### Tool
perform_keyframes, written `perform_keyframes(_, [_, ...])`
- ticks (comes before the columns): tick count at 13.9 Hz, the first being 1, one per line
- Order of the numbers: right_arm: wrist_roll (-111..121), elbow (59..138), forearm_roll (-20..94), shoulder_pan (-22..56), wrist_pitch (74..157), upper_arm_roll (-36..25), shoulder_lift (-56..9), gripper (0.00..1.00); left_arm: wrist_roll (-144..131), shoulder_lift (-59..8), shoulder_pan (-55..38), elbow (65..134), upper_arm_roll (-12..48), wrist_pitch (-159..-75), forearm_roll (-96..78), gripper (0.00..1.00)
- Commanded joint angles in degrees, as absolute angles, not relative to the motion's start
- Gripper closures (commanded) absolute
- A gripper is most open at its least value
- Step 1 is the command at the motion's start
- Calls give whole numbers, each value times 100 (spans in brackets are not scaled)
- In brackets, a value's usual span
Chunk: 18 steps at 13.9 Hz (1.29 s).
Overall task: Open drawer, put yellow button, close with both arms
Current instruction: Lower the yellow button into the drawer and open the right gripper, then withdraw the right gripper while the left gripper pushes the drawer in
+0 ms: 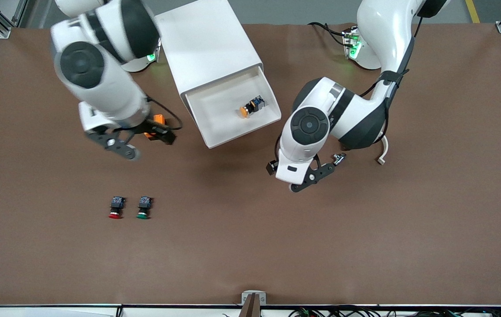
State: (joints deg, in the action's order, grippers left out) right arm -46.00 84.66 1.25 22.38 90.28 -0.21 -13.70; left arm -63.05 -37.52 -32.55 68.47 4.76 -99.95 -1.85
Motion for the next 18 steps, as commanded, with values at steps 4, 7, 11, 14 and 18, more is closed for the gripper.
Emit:
perform_keyframes(4, [-1683,8534,97,776,8658,97,-1099,0,-6267,-3665,-3708,6987,483,-10063,-88,0])
perform_keyframes(7, [-697,8525,79,256,8535,97,-1037,0,-6267,-3726,-3946,6987,483,-10063,-79,0])
perform_keyframes(11, [113,8508,88,-219,8578,105,-1011,0,-6275,-3771,-4140,6979,483,-10063,-123,0])
perform_keyframes(14, [185,8499,53,-237,8596,105,-1019,0,-6284,-3779,-4254,6987,483,-10063,-141,0])
perform_keyframes(18, [184,8508,-70,-220,8675,114,-1037,0,-6302,-3814,-4447,7014,483,-10063,-141,0])
